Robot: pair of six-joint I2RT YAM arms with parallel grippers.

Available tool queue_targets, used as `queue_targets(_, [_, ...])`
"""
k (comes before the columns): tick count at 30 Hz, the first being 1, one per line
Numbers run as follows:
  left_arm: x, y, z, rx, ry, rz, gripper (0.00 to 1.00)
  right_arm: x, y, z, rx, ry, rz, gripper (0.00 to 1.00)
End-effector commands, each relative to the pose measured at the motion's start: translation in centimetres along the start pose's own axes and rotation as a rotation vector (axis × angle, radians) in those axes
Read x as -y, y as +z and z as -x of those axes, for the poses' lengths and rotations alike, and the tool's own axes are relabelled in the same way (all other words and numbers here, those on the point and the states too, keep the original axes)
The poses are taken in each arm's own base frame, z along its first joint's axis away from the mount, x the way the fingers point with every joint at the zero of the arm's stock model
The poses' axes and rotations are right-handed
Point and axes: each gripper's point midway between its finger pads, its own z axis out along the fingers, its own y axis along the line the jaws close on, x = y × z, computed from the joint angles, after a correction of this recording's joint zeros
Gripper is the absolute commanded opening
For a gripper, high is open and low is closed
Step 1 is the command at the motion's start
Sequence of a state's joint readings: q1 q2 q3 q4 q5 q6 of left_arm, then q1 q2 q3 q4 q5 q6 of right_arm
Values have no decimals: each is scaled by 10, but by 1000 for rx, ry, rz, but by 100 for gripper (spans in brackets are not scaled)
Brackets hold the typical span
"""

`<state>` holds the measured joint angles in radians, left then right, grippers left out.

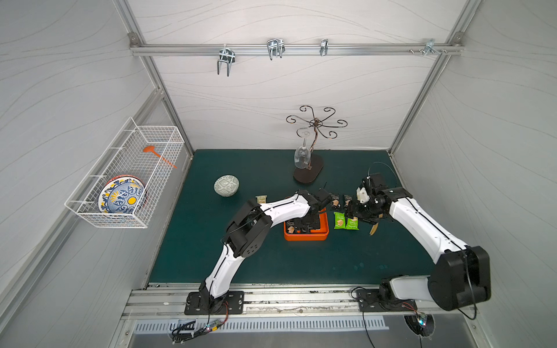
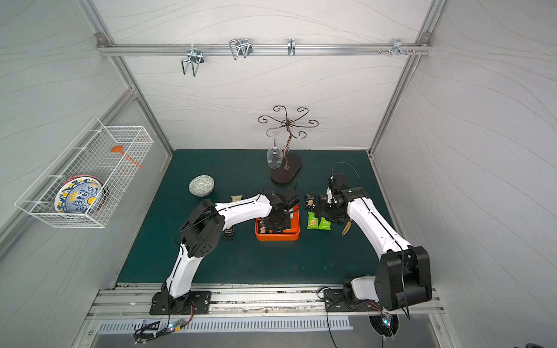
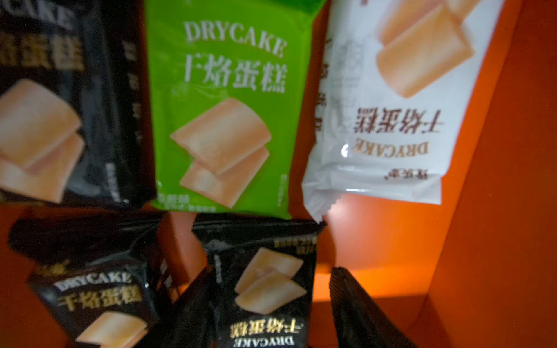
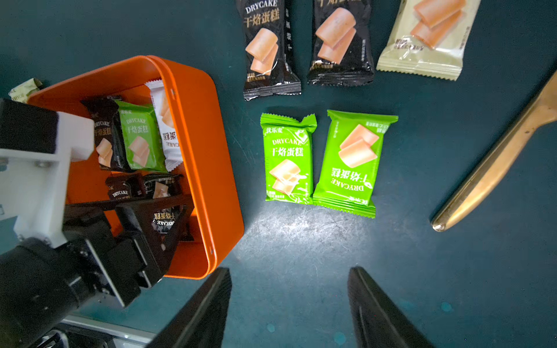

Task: Take the cookies out of the storage box
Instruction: Pick up the cookie from the storage box.

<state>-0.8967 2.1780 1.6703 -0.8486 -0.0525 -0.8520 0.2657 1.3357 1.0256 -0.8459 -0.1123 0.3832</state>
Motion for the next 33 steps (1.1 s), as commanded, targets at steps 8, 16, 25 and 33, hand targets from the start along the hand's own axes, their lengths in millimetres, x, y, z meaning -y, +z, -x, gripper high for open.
queue_targets(8, [-3,21,-2,-22,36,60,57,3,-4,3,13,-5,-10,67])
queue_targets(16, [-3,10,5,15,44,60,47,3,-4,1,13,-7,-6,67])
queue_targets(25, [-3,-2,10,43,45,55,44,1,-10,1,23,-8,1,67])
queue_targets(33, [-2,-16,14,69,38,40,42,-1,-14,2,30,-8,11,67])
